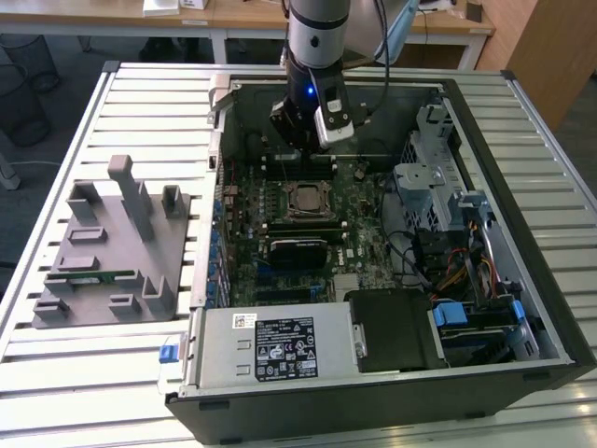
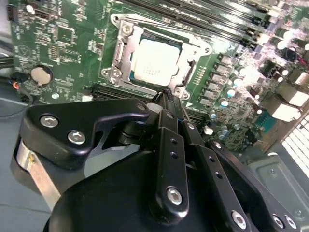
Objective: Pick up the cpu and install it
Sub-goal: 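Install the first cpu locking lever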
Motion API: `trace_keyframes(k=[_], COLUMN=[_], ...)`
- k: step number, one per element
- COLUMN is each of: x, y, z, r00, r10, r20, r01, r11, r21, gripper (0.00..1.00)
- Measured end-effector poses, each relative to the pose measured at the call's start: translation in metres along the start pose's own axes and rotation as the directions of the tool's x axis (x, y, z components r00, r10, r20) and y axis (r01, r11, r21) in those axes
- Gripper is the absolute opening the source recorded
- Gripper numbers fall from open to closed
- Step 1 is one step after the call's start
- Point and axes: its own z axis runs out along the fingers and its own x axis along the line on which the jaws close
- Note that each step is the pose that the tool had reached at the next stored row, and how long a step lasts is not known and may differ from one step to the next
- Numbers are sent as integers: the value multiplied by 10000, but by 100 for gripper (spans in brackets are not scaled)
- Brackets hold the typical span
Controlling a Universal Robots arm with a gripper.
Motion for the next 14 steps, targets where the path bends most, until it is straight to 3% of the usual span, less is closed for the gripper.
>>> trace_keyframes(k=[1,2,6,12,14], x=[4,6,6,12,50], y=[-1,-1,-2,-4,-13], z=[0,0,7,17,19], r00=[10000,9999,9968,9833,9816], r10=[-25,-92,-796,-1820,-1909], r20=[67,72,23,-51,-57], r01=[26,93,796,1820,1909], r11=[10000,10000,9968,9833,9816], r21=[-13,-14,-1,12,13], gripper=[11,11,11,11,11])
